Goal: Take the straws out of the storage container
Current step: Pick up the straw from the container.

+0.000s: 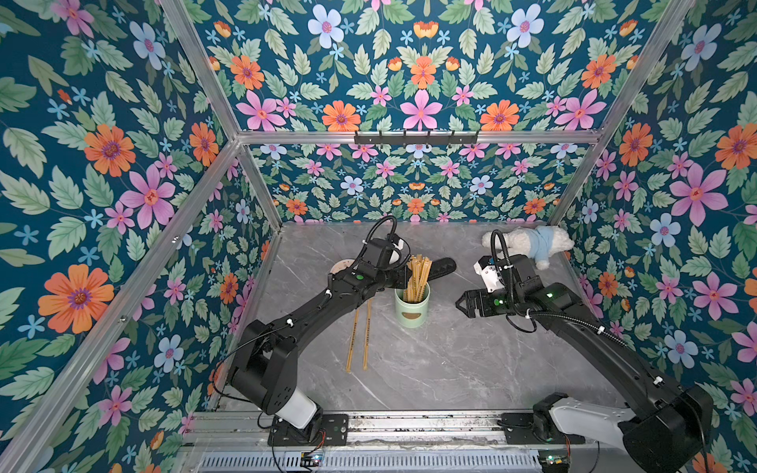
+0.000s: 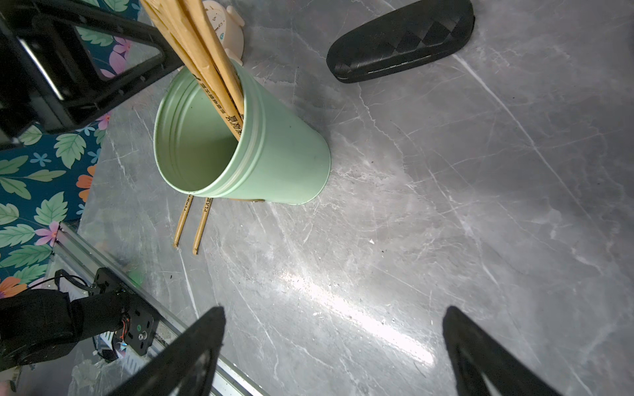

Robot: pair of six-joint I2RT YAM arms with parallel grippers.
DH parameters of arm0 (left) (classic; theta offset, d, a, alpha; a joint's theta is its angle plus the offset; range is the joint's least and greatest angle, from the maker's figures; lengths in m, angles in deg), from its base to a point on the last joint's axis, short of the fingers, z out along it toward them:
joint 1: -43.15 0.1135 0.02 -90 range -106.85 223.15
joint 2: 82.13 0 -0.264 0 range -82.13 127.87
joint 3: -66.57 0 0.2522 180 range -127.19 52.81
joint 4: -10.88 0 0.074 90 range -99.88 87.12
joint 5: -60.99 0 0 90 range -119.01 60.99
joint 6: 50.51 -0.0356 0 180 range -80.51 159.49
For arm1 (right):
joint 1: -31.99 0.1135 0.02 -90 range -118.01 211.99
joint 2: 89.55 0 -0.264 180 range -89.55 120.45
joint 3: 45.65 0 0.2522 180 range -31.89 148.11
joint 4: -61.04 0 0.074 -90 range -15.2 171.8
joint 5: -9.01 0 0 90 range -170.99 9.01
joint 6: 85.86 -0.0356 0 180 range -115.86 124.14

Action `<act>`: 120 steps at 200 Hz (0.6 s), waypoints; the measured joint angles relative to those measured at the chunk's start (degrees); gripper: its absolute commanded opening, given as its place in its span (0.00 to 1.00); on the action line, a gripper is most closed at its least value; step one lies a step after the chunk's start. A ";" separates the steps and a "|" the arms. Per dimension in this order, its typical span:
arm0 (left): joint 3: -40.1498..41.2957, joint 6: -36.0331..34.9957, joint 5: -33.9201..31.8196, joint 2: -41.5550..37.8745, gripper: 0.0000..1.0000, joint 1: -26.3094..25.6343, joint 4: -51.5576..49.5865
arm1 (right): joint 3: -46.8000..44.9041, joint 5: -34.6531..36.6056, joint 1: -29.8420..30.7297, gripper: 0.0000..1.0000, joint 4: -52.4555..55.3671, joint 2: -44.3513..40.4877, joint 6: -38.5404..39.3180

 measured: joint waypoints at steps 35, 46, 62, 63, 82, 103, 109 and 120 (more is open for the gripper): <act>-0.02 -0.07 -0.04 -0.07 0.21 0.00 0.00 | 0.00 0.00 0.00 0.99 0.00 0.11 0.00; -0.02 -0.26 -0.07 -0.15 0.20 0.00 -0.02 | 0.00 0.00 0.00 0.99 0.00 0.15 0.00; -0.02 -0.66 -0.09 -0.24 0.18 0.02 0.00 | 0.00 0.00 0.00 0.99 0.00 0.15 0.00; -0.02 -0.72 -0.09 -0.24 0.18 0.02 0.00 | 0.00 0.00 0.00 0.99 0.00 0.15 0.00; -0.02 -0.76 -0.09 -0.31 0.17 0.02 -0.04 | 0.00 0.02 0.00 0.99 0.00 0.15 0.00; -0.02 -0.87 -0.28 -0.76 0.14 0.00 -0.20 | 0.00 0.02 0.00 0.99 0.00 0.15 0.00; -0.02 -0.90 -0.46 -0.94 0.13 0.00 -0.26 | 0.00 0.02 0.00 0.99 0.00 0.13 0.00; 0.00 -0.90 -0.52 -1.20 0.12 0.00 -0.42 | 0.00 0.02 0.00 0.99 0.00 0.11 0.00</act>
